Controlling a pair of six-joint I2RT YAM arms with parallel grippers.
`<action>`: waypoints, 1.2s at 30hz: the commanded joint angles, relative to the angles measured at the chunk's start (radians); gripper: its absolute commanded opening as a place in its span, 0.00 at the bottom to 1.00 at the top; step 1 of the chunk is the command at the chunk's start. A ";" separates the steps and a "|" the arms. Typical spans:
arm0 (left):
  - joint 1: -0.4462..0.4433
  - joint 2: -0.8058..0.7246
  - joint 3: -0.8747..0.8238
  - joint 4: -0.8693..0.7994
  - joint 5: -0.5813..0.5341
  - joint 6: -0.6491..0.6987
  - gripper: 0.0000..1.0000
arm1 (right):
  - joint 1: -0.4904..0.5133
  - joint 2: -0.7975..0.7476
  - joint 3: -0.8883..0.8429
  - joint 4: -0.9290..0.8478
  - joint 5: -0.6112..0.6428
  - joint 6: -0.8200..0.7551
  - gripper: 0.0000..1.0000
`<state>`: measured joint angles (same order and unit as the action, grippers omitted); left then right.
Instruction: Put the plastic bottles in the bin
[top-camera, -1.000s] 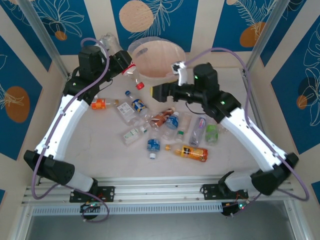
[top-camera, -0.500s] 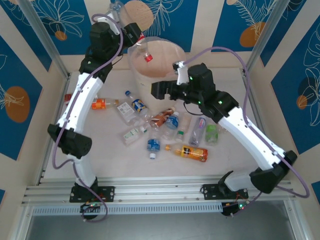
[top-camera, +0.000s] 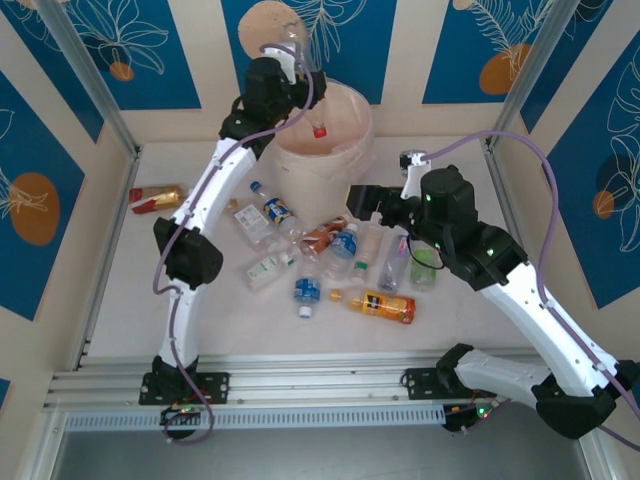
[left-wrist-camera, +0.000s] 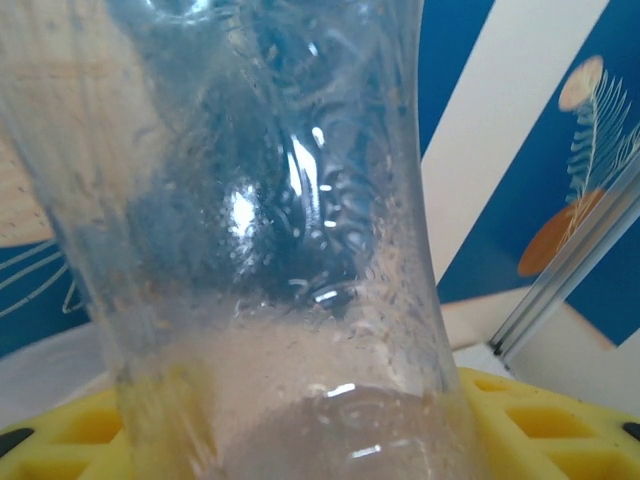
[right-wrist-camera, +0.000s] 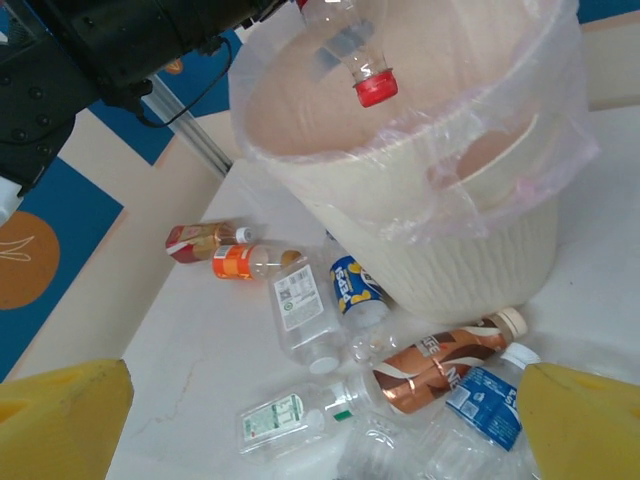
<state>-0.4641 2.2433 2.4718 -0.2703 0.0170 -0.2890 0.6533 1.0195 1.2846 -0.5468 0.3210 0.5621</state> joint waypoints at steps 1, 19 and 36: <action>-0.019 0.028 0.048 0.012 -0.017 0.099 0.60 | -0.004 -0.040 -0.047 -0.009 0.046 0.037 0.99; -0.036 0.072 0.053 -0.070 -0.040 0.145 0.81 | -0.051 -0.124 -0.125 -0.084 0.115 0.077 0.99; -0.047 -0.211 0.050 -0.259 -0.135 0.114 0.99 | -0.274 -0.085 -0.180 -0.367 0.053 0.196 1.00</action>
<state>-0.4992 2.1754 2.4828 -0.4828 -0.0692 -0.1570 0.4084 0.9394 1.1431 -0.8097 0.4084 0.6979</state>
